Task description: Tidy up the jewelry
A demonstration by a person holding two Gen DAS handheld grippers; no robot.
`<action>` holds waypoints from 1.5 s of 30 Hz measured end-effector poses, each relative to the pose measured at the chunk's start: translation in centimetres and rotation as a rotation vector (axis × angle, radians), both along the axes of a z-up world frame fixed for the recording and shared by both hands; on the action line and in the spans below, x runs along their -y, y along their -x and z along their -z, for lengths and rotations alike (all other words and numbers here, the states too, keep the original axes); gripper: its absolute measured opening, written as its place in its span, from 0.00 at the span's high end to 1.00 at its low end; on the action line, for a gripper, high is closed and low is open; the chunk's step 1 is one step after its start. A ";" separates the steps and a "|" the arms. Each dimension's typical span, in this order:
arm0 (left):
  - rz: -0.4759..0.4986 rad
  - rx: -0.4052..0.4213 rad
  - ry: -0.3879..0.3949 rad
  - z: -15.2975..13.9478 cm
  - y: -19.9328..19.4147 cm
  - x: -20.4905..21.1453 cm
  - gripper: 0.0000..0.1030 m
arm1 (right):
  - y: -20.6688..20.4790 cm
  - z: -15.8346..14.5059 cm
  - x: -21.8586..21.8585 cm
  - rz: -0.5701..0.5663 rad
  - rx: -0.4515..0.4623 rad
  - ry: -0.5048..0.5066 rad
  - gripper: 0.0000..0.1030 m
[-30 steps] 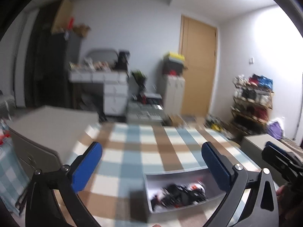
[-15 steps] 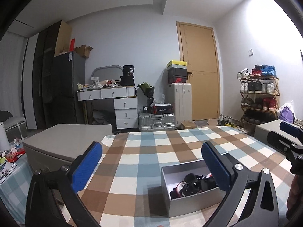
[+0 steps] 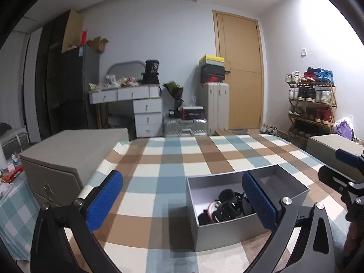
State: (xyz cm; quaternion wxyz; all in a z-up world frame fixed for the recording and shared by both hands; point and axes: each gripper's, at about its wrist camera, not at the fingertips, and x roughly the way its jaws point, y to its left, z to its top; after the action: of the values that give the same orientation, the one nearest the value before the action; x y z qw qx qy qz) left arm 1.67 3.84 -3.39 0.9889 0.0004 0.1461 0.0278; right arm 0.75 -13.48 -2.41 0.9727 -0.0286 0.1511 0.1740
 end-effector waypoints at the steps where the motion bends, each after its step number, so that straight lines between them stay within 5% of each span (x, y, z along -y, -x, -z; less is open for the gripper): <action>1: -0.002 -0.013 0.007 0.1 -0.2 -0.1 0.01 | -0.1 0.1 0.0 -0.001 -0.008 -0.001 0.00; 45: -0.017 -0.024 0.009 -0.4 0.5 0.2 0.01 | -0.5 0.2 -0.1 -0.024 -0.035 0.009 0.00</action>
State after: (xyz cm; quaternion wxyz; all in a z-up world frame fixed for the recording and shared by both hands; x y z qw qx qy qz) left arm 1.12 3.67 -2.99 0.9867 -0.0049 0.1582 0.0357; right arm 1.27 -13.37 -2.60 0.9676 -0.0316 0.1685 0.1853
